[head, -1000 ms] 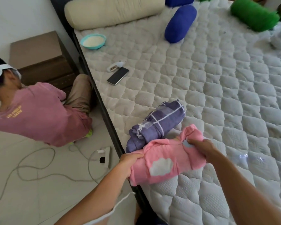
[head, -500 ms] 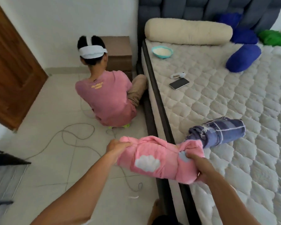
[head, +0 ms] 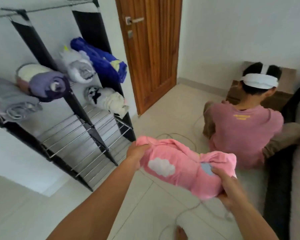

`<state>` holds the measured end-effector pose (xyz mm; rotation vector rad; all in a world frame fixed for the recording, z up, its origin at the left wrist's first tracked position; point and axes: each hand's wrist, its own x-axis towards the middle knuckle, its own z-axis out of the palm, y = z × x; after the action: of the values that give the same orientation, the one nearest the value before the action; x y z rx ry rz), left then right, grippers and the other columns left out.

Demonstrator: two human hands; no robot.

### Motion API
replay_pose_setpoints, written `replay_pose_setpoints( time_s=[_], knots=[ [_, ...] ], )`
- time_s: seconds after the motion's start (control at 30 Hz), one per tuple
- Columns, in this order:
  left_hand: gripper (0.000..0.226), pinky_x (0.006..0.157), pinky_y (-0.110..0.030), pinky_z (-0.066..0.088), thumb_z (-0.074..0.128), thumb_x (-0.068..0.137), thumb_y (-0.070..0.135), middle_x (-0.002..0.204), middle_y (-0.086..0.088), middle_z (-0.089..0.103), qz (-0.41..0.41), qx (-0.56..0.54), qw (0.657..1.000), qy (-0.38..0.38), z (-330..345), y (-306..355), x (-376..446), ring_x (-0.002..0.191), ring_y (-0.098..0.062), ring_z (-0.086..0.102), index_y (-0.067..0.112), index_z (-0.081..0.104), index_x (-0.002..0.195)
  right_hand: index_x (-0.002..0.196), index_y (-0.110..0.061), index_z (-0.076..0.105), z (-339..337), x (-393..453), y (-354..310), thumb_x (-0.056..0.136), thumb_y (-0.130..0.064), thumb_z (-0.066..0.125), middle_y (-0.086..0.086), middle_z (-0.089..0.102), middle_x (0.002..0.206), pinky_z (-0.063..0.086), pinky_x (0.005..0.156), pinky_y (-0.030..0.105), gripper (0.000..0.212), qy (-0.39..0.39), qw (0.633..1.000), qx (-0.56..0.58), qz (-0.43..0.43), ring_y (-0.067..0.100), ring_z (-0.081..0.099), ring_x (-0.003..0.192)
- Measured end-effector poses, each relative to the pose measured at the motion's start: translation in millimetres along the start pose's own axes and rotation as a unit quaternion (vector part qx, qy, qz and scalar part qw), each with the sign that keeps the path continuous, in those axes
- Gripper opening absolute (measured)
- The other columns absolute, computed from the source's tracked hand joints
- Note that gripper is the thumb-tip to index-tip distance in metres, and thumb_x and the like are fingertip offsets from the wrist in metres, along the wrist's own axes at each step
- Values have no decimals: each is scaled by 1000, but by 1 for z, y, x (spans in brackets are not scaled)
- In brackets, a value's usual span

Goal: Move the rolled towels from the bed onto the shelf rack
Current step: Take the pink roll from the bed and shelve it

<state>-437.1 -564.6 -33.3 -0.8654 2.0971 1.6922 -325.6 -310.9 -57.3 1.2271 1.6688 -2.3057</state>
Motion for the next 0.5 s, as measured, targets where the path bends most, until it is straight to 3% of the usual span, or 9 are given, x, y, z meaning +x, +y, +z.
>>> replay_pose_setpoints(
  time_s=[0.17,0.37,0.43,0.5],
  knots=[
    [71,92,-42,55,73,77,28,132,-13,54,9,-7,995,103,-50,29,53,107,-30,58,10,42,138,110,-16,60,95,43,-12,84,-12,62,14,65,99,53,66,39,26,-94,996,1,9,24,61,81],
    [92,99,-38,46,79,72,37,141,-17,46,4,-106,974,199,-86,68,124,125,-35,50,1,32,142,125,-9,55,204,98,-30,83,-11,62,18,66,114,57,61,41,43,-171,985,14,31,28,65,91],
    [94,99,-38,48,81,69,37,138,-15,50,2,-167,966,198,-94,78,147,123,-34,53,2,35,142,127,-11,55,242,107,-36,83,-13,62,17,65,117,56,58,39,44,-190,981,8,43,27,64,93],
    [92,98,-49,51,84,63,38,133,-12,57,-30,-252,957,142,-100,85,167,116,-33,59,9,41,139,127,-12,56,277,113,-41,84,-14,62,14,65,119,56,61,39,43,-200,978,9,55,26,63,95]
  ],
)
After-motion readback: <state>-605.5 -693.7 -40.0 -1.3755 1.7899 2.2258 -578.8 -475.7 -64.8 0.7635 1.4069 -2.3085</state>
